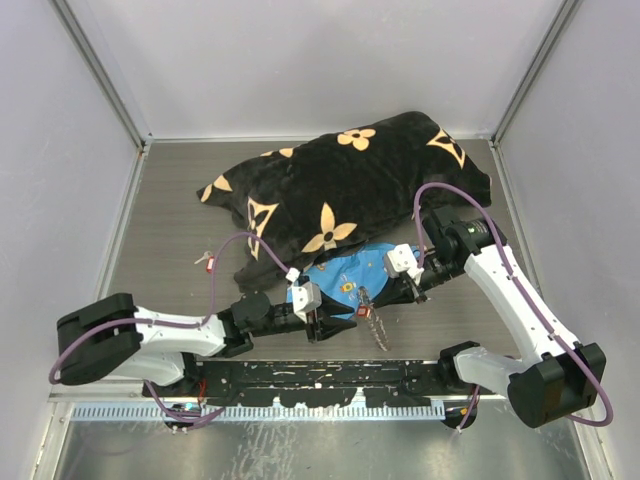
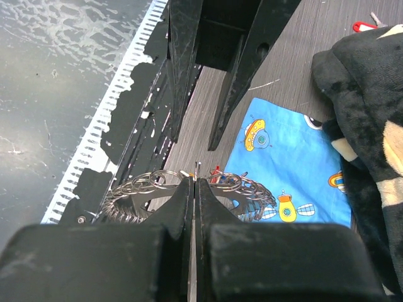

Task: Remove the keys from the keyring
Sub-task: Remove the key from the keyring.

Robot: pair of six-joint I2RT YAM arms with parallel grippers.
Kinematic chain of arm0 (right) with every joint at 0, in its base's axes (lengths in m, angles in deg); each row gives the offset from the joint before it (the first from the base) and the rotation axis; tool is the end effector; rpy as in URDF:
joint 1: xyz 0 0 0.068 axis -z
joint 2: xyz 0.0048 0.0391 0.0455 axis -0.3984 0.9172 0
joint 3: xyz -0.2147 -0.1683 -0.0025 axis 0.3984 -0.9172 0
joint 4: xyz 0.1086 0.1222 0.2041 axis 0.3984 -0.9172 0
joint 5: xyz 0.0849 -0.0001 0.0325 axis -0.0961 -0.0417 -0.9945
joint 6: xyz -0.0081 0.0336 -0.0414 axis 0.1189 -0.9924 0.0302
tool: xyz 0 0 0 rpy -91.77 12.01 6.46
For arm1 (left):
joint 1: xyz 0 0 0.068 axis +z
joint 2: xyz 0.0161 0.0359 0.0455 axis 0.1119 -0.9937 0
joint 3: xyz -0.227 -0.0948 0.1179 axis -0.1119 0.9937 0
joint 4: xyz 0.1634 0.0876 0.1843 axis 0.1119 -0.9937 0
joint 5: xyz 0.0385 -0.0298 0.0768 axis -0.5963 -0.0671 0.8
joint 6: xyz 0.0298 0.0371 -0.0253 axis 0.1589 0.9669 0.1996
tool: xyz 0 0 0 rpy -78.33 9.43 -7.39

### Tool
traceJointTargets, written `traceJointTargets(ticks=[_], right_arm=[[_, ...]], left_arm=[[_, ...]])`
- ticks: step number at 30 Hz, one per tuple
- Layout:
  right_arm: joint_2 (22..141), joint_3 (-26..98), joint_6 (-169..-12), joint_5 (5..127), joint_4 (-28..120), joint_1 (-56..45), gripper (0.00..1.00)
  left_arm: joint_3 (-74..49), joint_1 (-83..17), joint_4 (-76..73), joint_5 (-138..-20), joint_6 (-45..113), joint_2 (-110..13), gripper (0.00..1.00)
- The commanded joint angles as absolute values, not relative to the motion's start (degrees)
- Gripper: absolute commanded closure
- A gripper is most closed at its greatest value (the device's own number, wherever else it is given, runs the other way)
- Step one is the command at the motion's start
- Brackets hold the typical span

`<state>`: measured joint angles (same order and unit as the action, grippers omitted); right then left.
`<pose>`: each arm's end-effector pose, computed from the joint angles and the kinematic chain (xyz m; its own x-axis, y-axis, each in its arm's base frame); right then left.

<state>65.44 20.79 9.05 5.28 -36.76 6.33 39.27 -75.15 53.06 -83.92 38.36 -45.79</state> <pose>0.1439 0.0789 0.3063 0.1967 -0.3312 -0.9228 -0.9461 -0.3111 -0.0900 0.0817 -0.2327 0.2185 -0.0856 -0.0950 -0.9918 0.9869 0.1285 -0.0975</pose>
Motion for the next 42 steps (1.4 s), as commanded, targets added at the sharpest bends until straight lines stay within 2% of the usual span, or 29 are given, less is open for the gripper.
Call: traceJointTargets(ticks=[1,9,18,25,32,42], right_arm=[[65.03,21.35,11.18,2.93,-37.21,6.14,0.99],[64.89,20.92,11.27,2.5,-37.25,6.07,0.99],[64.22,20.04,11.52,2.25,-37.25,5.97,0.99],[63.62,19.61,11.58,2.09,-37.25,5.96,0.99],[63.67,18.91,12.81,1.05,-37.25,4.27,0.99],[71.14,26.82,9.6,12.29,-37.34,1.69,0.99]], left_arm=[[38.82,-75.11,64.4,-86.16,33.41,-49.39,0.66],[37.62,-76.1,65.15,-85.84,31.73,-52.99,0.62],[37.63,-78.83,65.09,-78.75,34.13,-53.49,0.59],[37.03,-82.95,64.25,-68.91,39.47,-53.63,0.58],[36.58,-84.68,64.56,-67.88,40.31,-54.1,0.58],[42.57,-84.9,63.85,-66.34,41.71,-46.82,0.58]])
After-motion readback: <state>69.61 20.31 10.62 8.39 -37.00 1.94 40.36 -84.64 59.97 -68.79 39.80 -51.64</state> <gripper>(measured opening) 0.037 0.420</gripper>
